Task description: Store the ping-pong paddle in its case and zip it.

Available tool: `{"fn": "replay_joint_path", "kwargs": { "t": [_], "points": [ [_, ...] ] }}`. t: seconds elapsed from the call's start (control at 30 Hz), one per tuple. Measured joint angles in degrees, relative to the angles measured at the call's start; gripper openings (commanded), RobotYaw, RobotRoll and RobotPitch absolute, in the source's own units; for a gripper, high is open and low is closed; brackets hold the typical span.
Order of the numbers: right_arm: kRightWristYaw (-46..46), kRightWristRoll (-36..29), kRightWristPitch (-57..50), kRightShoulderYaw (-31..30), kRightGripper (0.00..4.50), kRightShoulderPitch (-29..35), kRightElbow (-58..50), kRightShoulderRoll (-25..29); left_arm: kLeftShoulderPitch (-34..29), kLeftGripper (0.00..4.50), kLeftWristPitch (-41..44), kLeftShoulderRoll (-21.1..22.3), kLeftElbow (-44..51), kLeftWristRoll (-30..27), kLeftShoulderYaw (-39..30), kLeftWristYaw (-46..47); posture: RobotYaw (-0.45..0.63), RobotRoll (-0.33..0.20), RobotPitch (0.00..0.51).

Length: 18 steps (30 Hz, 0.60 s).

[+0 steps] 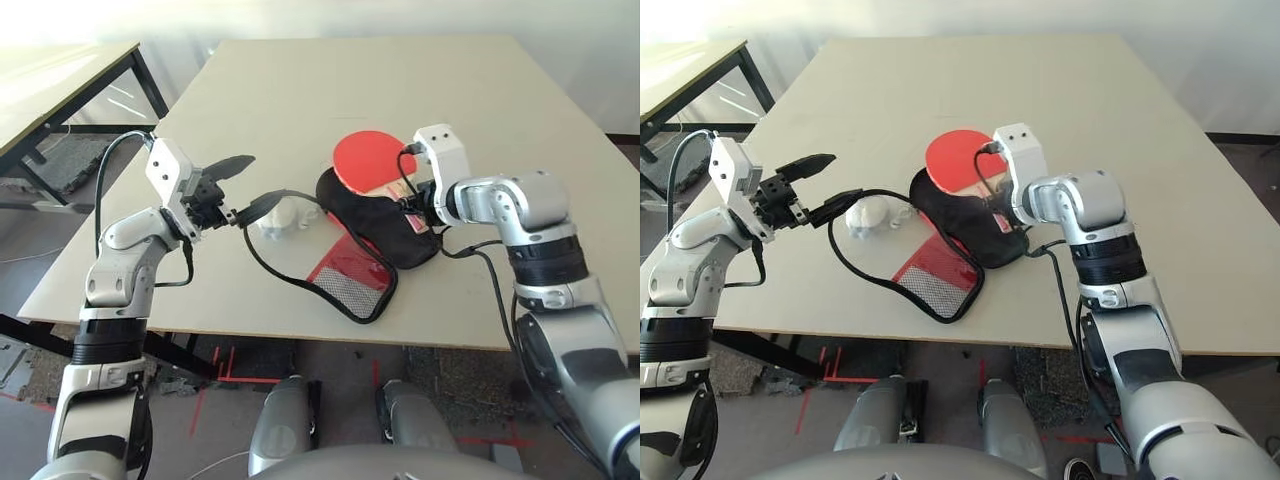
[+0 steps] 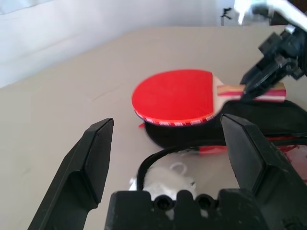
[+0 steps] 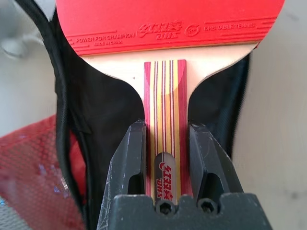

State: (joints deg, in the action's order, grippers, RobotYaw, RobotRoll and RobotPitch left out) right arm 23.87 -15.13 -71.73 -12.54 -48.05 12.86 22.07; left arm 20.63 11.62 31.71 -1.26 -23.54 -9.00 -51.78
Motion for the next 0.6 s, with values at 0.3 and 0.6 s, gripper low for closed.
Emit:
{"fn": "replay_joint_path", "kwargs": {
  "t": [0.3, 0.6],
  "points": [
    [1.68, 1.47, 1.13, -1.26, 1.05, 2.08, 1.72, -0.43, -1.12, 4.5, 0.21, -0.01, 0.64, -0.13, 0.0, 1.33, 0.25, 0.0, 0.02],
    [1.7, 2.06, 1.03, -0.6, 1.05, 3.88, 0.96, -0.59, -1.11, 4.5, 0.21, 0.0, 0.64, -0.15, 0.0, 1.39, 0.24, 0.0, 0.021]
  ]
}}
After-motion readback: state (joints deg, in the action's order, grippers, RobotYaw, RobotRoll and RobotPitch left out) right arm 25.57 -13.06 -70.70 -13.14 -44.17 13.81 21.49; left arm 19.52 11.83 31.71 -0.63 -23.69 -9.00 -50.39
